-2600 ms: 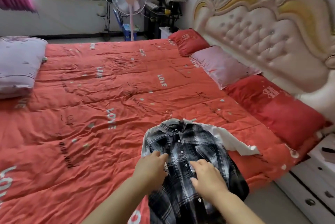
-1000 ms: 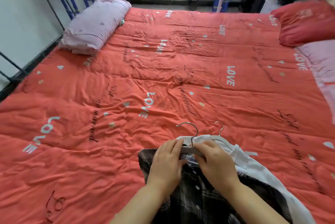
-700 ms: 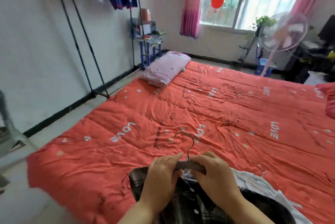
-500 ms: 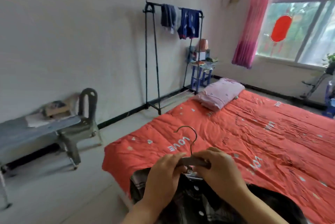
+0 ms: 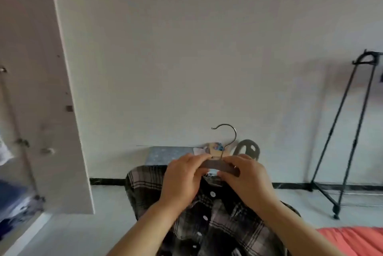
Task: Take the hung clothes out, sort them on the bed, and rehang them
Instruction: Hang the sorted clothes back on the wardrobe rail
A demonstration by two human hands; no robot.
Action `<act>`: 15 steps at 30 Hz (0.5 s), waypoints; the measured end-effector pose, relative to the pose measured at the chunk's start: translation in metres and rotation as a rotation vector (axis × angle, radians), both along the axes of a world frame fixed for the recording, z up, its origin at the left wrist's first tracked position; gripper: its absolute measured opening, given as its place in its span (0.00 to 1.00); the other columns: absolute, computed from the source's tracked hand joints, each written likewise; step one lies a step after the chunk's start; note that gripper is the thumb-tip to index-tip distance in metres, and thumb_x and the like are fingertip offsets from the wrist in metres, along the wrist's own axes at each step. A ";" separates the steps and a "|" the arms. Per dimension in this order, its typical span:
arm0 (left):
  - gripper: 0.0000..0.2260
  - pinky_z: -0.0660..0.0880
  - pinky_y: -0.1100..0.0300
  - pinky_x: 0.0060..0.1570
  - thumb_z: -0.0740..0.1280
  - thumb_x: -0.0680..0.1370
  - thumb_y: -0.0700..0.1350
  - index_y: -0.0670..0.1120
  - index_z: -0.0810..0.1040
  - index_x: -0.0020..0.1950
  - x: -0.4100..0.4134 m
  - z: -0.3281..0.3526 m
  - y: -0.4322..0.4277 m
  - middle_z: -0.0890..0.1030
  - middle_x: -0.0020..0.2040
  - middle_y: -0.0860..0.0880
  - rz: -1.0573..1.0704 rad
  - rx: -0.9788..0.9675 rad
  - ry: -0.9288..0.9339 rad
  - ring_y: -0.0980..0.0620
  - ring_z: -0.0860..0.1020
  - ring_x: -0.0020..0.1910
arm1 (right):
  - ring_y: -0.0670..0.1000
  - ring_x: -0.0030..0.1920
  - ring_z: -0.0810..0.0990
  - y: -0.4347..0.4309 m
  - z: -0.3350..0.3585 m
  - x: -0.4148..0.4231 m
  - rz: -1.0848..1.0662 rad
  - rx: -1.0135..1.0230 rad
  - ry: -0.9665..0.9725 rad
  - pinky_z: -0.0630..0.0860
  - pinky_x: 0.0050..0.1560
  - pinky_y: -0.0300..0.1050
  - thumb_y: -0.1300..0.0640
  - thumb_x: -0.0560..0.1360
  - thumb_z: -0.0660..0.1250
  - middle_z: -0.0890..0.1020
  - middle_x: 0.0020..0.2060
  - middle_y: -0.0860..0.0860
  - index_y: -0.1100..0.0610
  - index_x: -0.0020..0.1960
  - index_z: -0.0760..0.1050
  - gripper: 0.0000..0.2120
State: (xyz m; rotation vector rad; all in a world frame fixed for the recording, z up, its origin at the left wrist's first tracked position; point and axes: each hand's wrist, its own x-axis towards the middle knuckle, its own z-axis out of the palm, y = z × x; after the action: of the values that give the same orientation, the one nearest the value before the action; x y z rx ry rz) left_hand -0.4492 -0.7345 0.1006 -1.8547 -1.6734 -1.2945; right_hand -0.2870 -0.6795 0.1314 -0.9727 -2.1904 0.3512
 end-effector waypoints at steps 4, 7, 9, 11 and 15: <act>0.13 0.77 0.56 0.40 0.68 0.71 0.43 0.51 0.80 0.55 -0.094 0.028 0.007 0.82 0.40 0.53 0.264 0.006 0.028 0.53 0.80 0.37 | 0.42 0.39 0.74 0.041 0.016 -0.105 0.212 0.094 0.027 0.71 0.38 0.35 0.51 0.74 0.69 0.76 0.41 0.41 0.46 0.55 0.78 0.11; 0.13 0.77 0.55 0.40 0.71 0.73 0.41 0.51 0.80 0.57 -0.158 0.048 0.003 0.81 0.41 0.52 0.436 0.004 -0.016 0.52 0.80 0.38 | 0.43 0.40 0.73 0.066 0.030 -0.183 0.375 0.153 0.022 0.69 0.38 0.32 0.52 0.74 0.69 0.75 0.40 0.42 0.49 0.54 0.79 0.09; 0.14 0.75 0.59 0.41 0.70 0.74 0.42 0.50 0.80 0.59 -0.198 0.057 -0.003 0.81 0.43 0.51 0.538 0.038 -0.047 0.52 0.79 0.40 | 0.45 0.43 0.71 0.079 0.038 -0.237 0.465 0.203 0.028 0.65 0.41 0.29 0.53 0.73 0.70 0.74 0.42 0.43 0.53 0.50 0.81 0.08; 0.15 0.73 0.62 0.40 0.71 0.73 0.41 0.49 0.80 0.60 -0.238 0.063 -0.012 0.82 0.44 0.51 0.624 0.077 -0.061 0.52 0.79 0.40 | 0.48 0.45 0.72 0.086 0.044 -0.290 0.537 0.230 0.025 0.64 0.41 0.29 0.52 0.72 0.71 0.73 0.43 0.44 0.55 0.46 0.80 0.06; 0.16 0.76 0.59 0.41 0.71 0.73 0.42 0.48 0.79 0.61 -0.320 0.069 -0.032 0.82 0.46 0.50 0.768 0.114 -0.070 0.51 0.80 0.42 | 0.45 0.40 0.75 0.086 0.050 -0.393 0.689 0.232 0.036 0.67 0.37 0.28 0.49 0.75 0.66 0.74 0.46 0.45 0.54 0.47 0.78 0.09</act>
State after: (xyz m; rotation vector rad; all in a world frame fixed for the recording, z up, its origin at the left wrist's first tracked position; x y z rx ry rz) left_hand -0.7694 -0.7661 0.1693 -0.9314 -1.9978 -1.0775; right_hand -0.6803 -0.5937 0.1816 -0.0616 -2.4117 0.4064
